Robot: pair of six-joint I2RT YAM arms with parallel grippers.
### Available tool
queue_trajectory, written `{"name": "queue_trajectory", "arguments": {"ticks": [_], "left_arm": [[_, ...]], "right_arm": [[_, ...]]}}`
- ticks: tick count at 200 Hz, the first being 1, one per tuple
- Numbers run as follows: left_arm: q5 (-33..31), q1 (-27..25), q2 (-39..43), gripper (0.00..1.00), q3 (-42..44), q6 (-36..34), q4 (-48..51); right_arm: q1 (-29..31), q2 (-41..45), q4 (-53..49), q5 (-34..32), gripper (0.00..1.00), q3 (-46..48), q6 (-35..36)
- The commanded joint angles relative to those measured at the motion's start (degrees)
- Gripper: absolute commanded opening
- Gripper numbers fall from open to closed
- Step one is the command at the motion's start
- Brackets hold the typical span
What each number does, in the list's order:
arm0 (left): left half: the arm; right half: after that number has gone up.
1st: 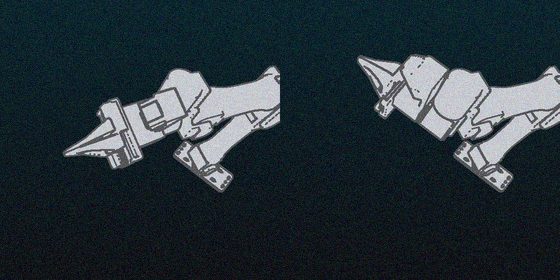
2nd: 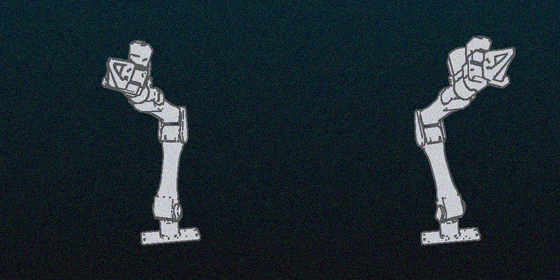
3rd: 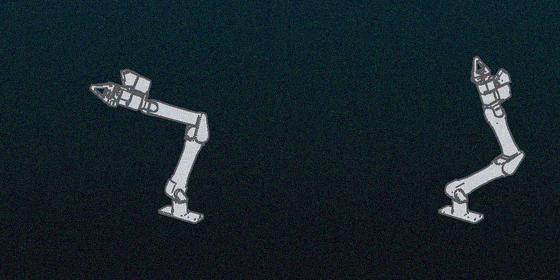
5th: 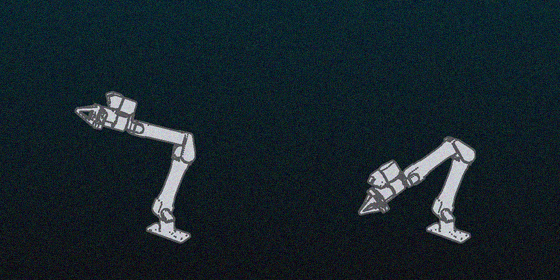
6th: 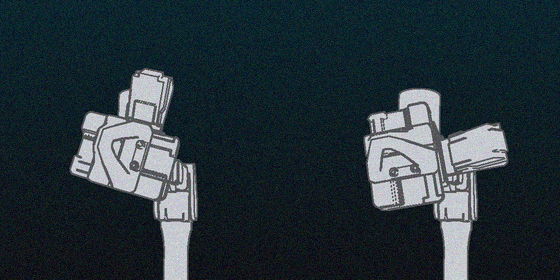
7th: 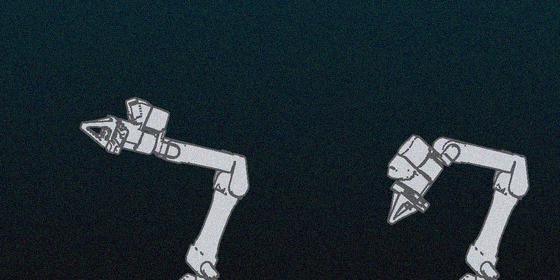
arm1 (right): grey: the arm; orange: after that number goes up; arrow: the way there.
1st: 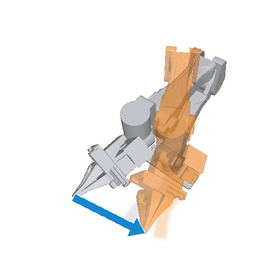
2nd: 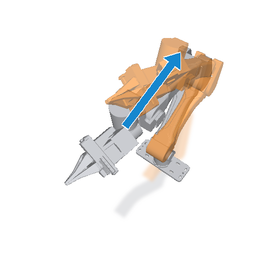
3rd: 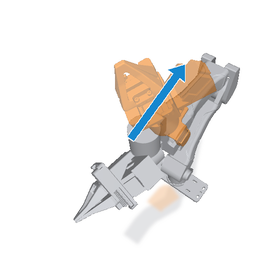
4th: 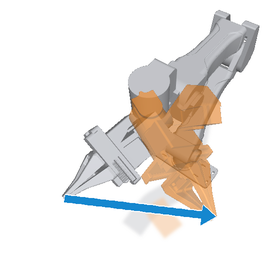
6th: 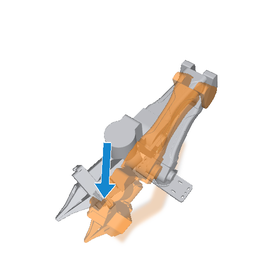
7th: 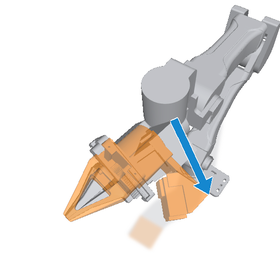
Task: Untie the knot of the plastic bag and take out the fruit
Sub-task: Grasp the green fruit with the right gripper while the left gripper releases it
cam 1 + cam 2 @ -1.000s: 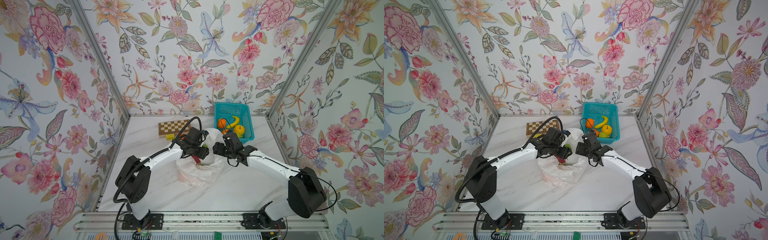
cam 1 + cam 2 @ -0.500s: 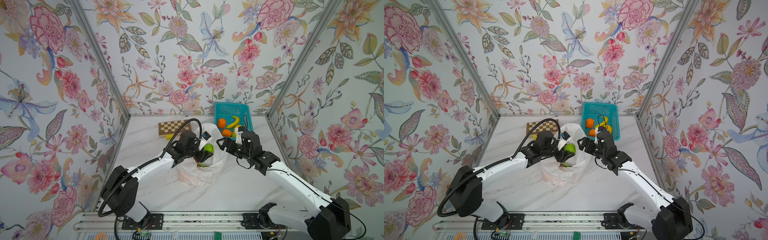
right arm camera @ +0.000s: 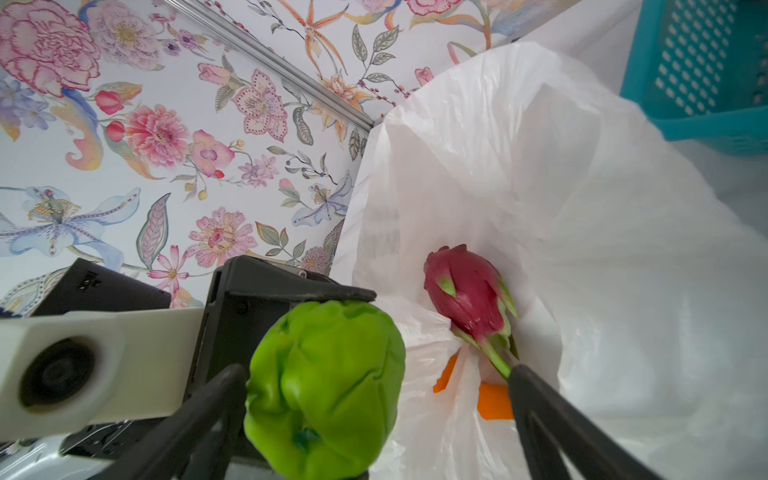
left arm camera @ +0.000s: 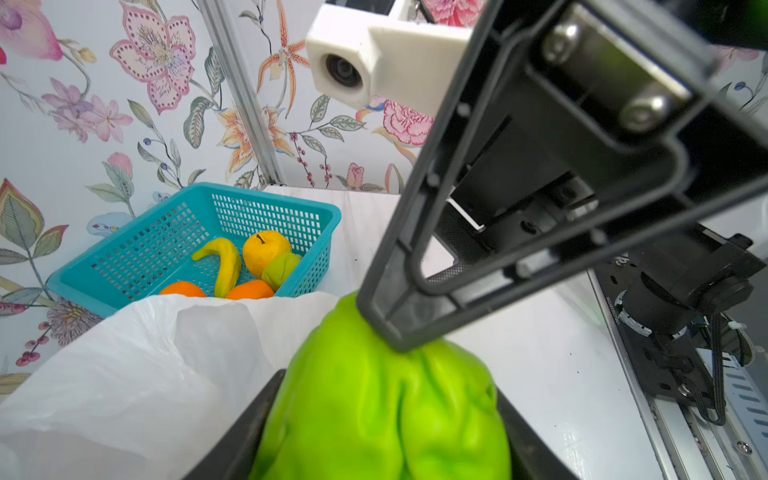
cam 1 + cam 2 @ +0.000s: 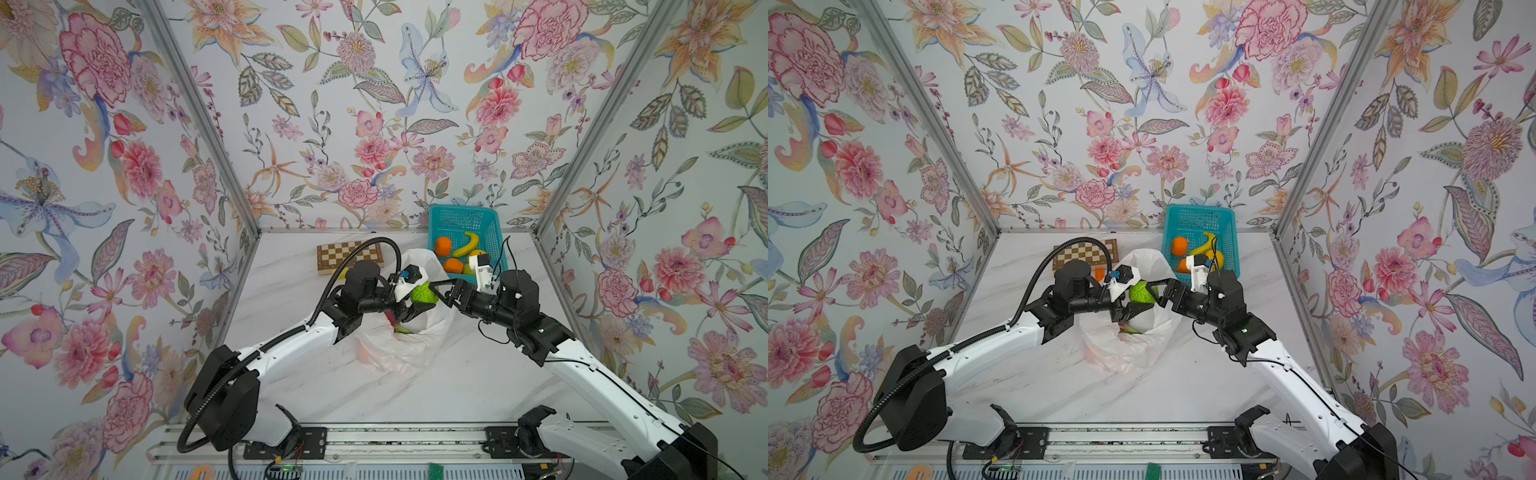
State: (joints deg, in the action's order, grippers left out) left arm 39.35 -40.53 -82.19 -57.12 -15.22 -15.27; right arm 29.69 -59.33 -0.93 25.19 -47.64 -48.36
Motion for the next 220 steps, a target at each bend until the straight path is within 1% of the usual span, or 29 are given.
{"name": "queue_trajectory", "arguments": {"ticks": [1,23,26,34,61,78,88,102,114,124,134,144,147,186,200,220], "left_arm": [[3.11,-0.62,1.45,0.59,-0.04,-1.62,-3.64],[2.32,-1.30,1.19,0.60,-0.83,-2.95,-1.95],[2.12,-1.37,1.16,0.60,-0.88,-3.08,-1.74],[1.79,-1.69,1.12,0.61,-1.13,-3.57,-1.11],[1.21,-2.29,0.82,0.61,-1.81,-4.33,-0.20],[-0.62,-2.56,0.85,0.62,-1.93,-4.10,0.20],[-1.49,-2.77,1.06,0.66,-1.94,-4.27,0.44],[-3.48,-3.19,1.69,0.74,-1.59,-4.27,0.25],[-5.69,-3.45,2.18,0.84,-1.42,-3.92,0.48],[-7.37,-3.50,2.96,0.94,-1.17,-3.55,0.44],[-8.65,-3.50,3.69,0.99,-0.81,-3.48,0.27],[-10.15,-3.50,4.35,0.99,-0.46,-3.46,-0.08],[-10.69,-3.50,4.54,0.99,-0.38,-3.45,-0.22],[-15.32,-3.50,5.60,0.99,0.61,-4.04,-3.04],[-16.78,-3.42,4.85,0.99,-0.07,-3.24,-3.88],[-17.12,-3.17,2.90,0.99,-2.41,-2.14,-3.38]], "right_arm": [[1.29,-1.57,2.76,3.15,0.98,-0.33,-0.16],[1.38,-3.00,2.99,3.61,0.91,-1.16,-0.07],[2.84,-3.13,3.03,3.68,0.91,-1.18,-0.08],[3.26,-3.46,3.12,3.81,0.89,-1.32,0.01],[3.86,-3.86,3.60,3.73,0.71,-1.45,-0.07],[4.00,-3.59,3.57,3.08,0.61,-1.35,-0.07],[3.98,-2.98,3.06,1.62,0.56,-1.42,-0.06],[4.05,-1.82,2.74,-0.80,0.51,-1.23,0.25],[3.88,-0.86,2.53,-3.00,0.48,-1.27,0.95],[3.26,-0.55,1.65,-4.75,0.47,-1.88,1.75],[2.48,-0.69,0.32,-6.30,0.47,-3.01,2.52],[2.17,-1.24,-1.30,-7.44,0.47,-4.46,3.45],[0.39,-1.40,-1.61,-7.65,0.47,-4.89,3.71],[-6.29,-5.64,-2.18,-10.02,0.48,-9.77,5.66],[-8.55,-8.52,-2.79,-11.17,0.48,-12.17,6.60],[-11.61,-14.32,-6.11,-13.14,0.49,-17.54,8.17]]}}
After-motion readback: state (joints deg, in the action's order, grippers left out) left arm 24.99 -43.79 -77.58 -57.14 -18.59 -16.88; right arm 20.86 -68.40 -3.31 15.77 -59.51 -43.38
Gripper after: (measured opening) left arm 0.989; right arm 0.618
